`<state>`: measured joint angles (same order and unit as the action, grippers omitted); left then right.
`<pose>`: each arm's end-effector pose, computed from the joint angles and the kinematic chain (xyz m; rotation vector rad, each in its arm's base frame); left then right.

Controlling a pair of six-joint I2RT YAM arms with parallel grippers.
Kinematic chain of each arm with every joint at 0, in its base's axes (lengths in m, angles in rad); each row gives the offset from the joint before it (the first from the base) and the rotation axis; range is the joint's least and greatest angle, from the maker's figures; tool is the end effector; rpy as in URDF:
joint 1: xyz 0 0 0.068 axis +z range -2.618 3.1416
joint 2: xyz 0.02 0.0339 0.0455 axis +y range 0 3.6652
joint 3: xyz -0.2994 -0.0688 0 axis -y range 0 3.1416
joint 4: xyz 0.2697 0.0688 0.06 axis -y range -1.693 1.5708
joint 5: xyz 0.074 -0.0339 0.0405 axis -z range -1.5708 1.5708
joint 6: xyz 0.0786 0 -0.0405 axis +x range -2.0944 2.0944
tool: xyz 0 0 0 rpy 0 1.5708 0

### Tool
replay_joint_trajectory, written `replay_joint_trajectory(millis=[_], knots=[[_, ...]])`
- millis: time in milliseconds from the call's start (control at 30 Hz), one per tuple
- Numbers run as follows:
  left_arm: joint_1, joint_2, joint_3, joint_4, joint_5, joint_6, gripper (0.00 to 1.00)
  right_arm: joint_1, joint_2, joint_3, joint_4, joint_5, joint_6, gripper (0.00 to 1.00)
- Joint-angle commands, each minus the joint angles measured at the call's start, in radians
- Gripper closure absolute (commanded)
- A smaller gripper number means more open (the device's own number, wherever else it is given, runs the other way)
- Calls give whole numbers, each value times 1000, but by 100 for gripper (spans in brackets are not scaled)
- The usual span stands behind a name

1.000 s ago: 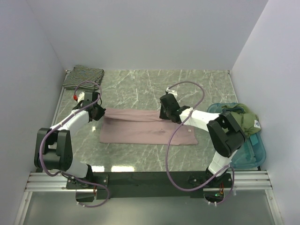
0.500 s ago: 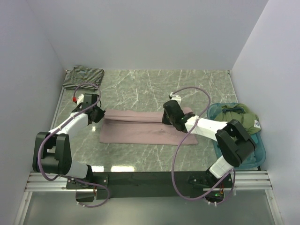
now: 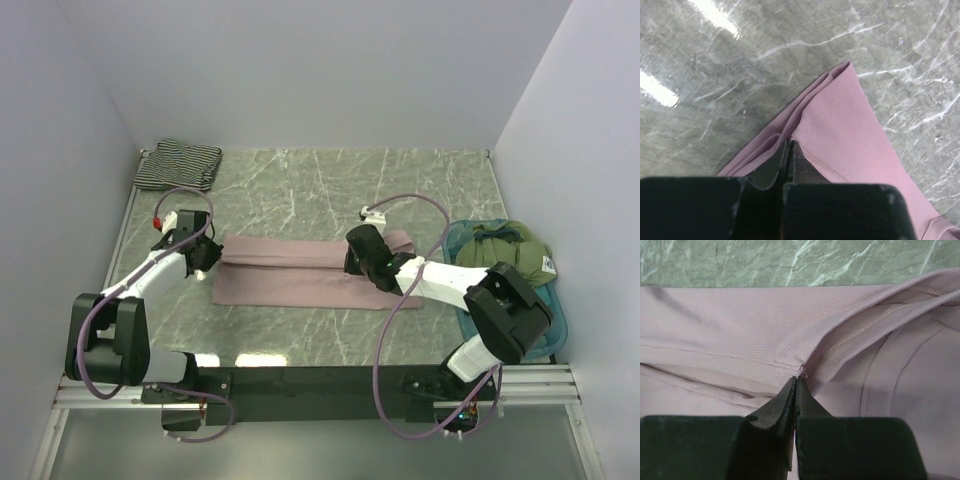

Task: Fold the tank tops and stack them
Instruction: Fold the tank top

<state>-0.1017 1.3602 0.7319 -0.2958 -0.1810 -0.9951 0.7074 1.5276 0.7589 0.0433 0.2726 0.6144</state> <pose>0.3019 -0.0166 0.1755 -1.1432 2.2115 -0.2420 0.2833 0.2144 0.1689 0.0347 2.2931 0.3842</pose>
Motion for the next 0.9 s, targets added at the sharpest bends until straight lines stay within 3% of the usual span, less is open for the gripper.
replay_joint_trajectory(millis=[0,367,600,867], knots=[[-1,-42,-15,35,-8,-20,99,18,-37,-16,35,46,24,98],[-1,-50,-55,66,9,-17,99,35,-53,-56,52,59,50,98],[-1,-70,-75,87,21,-16,87,38,-58,-76,75,50,58,94],[-1,-72,-88,104,34,-16,84,38,-63,-92,95,43,59,91]])
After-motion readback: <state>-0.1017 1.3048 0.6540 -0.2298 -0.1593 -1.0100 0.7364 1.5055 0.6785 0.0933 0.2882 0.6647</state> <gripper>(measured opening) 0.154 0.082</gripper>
